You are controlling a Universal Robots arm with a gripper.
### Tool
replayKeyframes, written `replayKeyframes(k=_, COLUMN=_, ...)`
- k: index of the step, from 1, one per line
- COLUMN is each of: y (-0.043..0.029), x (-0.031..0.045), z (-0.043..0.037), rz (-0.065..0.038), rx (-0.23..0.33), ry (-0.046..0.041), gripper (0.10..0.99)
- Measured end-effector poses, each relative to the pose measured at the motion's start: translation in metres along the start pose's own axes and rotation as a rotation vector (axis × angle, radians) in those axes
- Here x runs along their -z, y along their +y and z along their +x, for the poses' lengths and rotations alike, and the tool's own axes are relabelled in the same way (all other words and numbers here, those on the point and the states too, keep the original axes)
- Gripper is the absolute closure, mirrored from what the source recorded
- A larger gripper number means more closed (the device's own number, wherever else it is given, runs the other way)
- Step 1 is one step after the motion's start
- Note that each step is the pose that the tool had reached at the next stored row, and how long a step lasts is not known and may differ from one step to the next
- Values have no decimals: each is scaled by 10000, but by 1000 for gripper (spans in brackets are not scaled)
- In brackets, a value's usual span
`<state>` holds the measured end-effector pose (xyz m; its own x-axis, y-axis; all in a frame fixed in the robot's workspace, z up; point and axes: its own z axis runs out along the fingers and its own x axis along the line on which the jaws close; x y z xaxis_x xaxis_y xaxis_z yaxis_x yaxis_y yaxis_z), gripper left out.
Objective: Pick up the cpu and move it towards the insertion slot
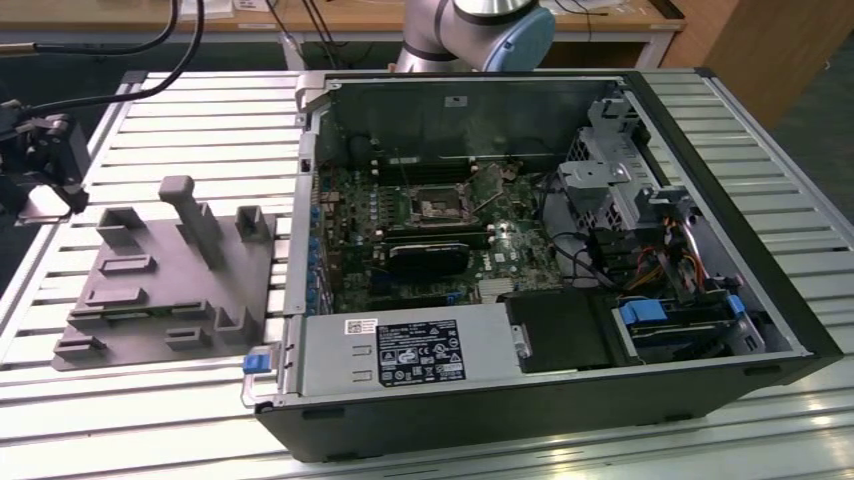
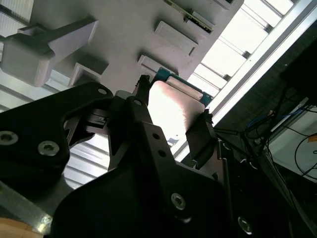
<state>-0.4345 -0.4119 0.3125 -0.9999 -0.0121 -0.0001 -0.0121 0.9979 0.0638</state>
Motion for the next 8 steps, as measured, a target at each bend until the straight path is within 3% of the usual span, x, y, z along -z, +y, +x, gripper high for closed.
replayKeyframes(k=8, y=4, x=65, z=0, rz=-23, rx=0, ry=0, gripper=541)
